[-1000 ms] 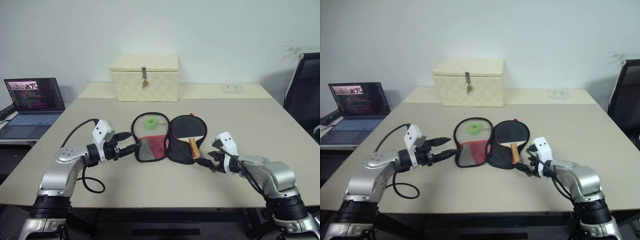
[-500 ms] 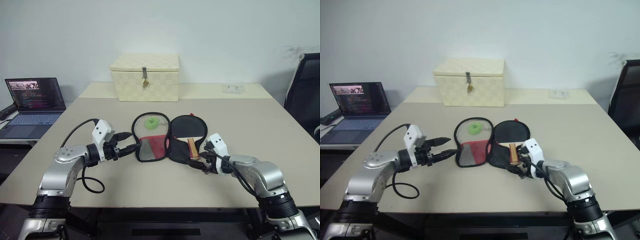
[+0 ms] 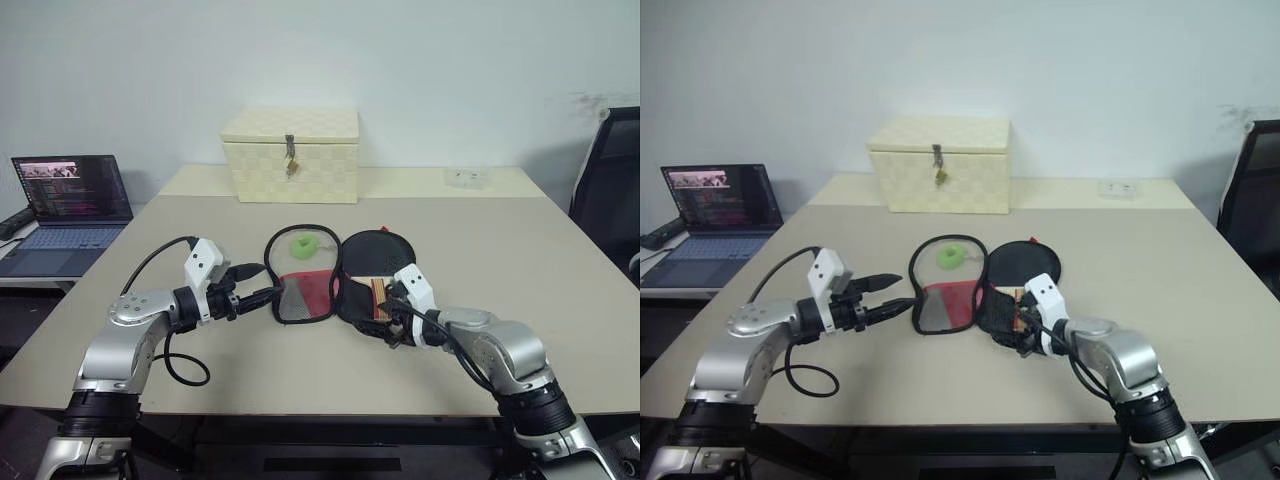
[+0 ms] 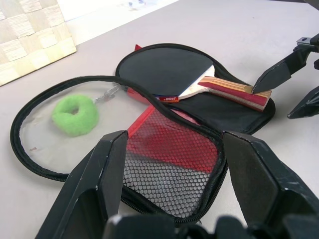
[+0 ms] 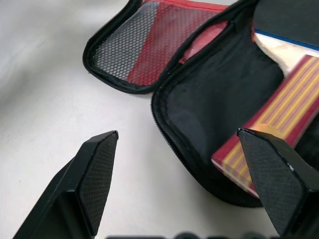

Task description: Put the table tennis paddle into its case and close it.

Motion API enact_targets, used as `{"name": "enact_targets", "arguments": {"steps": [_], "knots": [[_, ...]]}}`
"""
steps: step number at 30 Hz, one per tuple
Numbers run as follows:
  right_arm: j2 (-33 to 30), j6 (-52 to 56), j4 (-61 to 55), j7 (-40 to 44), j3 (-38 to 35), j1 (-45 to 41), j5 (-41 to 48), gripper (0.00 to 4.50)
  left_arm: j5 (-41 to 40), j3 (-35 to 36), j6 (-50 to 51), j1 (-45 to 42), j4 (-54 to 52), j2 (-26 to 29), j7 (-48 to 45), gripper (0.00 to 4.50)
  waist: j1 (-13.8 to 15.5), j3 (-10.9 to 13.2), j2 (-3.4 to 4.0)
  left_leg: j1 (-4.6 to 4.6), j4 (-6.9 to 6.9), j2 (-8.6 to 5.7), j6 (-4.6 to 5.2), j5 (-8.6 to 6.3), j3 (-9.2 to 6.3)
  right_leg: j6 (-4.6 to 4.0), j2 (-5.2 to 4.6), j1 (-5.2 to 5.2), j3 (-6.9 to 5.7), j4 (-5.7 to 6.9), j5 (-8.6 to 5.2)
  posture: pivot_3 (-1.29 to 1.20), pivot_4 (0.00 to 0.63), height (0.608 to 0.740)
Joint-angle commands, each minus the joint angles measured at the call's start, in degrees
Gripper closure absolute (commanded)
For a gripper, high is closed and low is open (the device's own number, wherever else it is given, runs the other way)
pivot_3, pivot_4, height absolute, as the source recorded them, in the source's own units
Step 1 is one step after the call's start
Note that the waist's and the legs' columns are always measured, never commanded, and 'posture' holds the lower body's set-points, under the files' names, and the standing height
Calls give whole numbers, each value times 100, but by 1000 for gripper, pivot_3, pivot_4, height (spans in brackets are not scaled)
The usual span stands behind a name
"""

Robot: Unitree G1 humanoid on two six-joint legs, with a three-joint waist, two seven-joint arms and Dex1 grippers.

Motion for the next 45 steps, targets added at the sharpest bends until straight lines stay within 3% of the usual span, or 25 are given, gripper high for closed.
{"name": "enact_targets", "arguments": {"steps": [1,11,25,32,37,42,45], "knots": [[23,-83,-106,-22,-138,-147,20,311,-66,88,-19,-24,-228,39,18,1224,0,0,0,0,0,0,0,0,0,0,0,0,0,0,0,0,150,740],[-406,-232,79,-6,-388,-88,-166,311,-51,63,-33,-40,-212,3,38,1224,6,0,0,0,-1,2,0,0,2,0,0,-1,0,0,0,0,150,740],[-211,-44,-231,75,311,97,-220,311,-34,67,-34,-73,-199,4,55,1224,4,0,0,0,0,0,0,0,1,0,0,0,1,0,0,0,150,740],[-75,-57,-258,54,327,12,-236,311,-33,76,-24,-56,-229,11,80,1224,4,0,0,0,0,1,0,0,-1,-1,0,-1,0,1,0,0,150,740],[-641,-135,-388,314,-1,-149,-271,311,-26,140,-34,-57,-145,13,187,1224,15,0,0,-1,1,-1,0,0,-2,0,0,-1,-1,1,0,0,150,740],[-1251,-9,-809,998,-701,-533,388,311,152,155,-118,-56,223,47,392,1224,12,0,1,-1,2,-2,0,0,-1,0,0,0,-1,0,0,0,150,740],[-1545,84,-1020,1312,-946,-678,736,256,418,133,-218,-180,799,100,619,1864,5,0,0,2,0,4,0,0,0,0,0,0,-2,0,0,0,150,740]]}}
